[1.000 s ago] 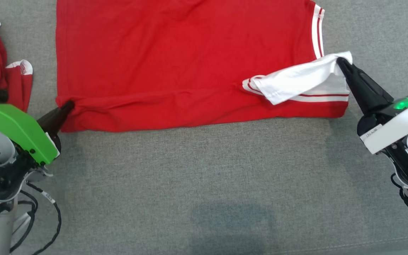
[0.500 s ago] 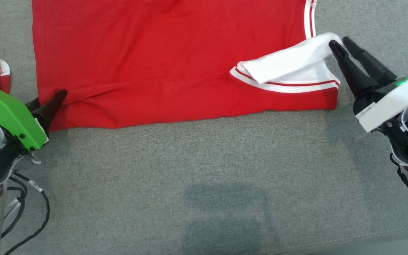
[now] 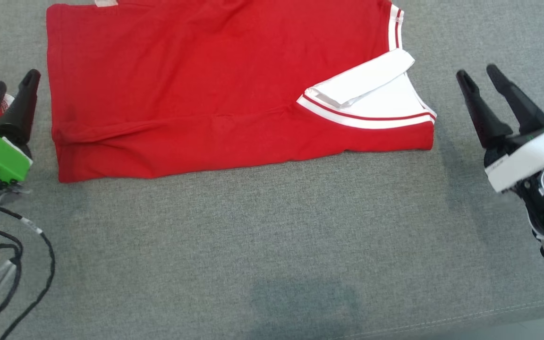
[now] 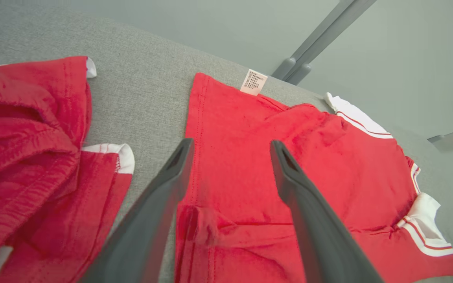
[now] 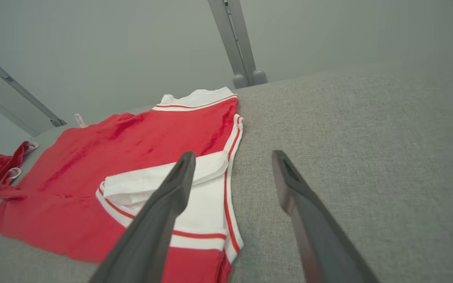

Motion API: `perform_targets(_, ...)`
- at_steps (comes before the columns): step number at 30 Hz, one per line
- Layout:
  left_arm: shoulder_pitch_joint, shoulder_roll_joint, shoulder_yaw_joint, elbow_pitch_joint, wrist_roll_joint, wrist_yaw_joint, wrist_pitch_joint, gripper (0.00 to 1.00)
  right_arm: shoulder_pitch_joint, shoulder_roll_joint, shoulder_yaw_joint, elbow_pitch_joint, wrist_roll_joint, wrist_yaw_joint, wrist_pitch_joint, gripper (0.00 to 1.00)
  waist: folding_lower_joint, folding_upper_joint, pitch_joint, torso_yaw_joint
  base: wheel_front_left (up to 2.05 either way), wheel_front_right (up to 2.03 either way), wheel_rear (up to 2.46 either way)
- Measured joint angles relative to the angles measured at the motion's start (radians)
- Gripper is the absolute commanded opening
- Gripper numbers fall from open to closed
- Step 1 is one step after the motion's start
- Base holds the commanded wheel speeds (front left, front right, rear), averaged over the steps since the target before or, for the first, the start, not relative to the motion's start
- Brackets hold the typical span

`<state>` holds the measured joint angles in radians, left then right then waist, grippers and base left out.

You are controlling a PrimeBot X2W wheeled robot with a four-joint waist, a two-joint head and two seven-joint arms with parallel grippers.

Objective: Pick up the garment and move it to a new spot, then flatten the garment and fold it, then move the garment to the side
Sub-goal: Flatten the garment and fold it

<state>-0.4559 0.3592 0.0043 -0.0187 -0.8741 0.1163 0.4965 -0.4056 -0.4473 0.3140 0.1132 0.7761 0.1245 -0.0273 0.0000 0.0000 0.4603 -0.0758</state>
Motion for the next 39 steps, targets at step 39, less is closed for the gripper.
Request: perform_targets(39,0.172,-0.111,-0.133,0.126,0.059,-0.055,-0.136,1.0,0.163,0.03,0.079,0.064,-0.035,-0.021,-0.024,1.0,0.0,0.0,0.01,0.068,0.0,0.0,0.0)
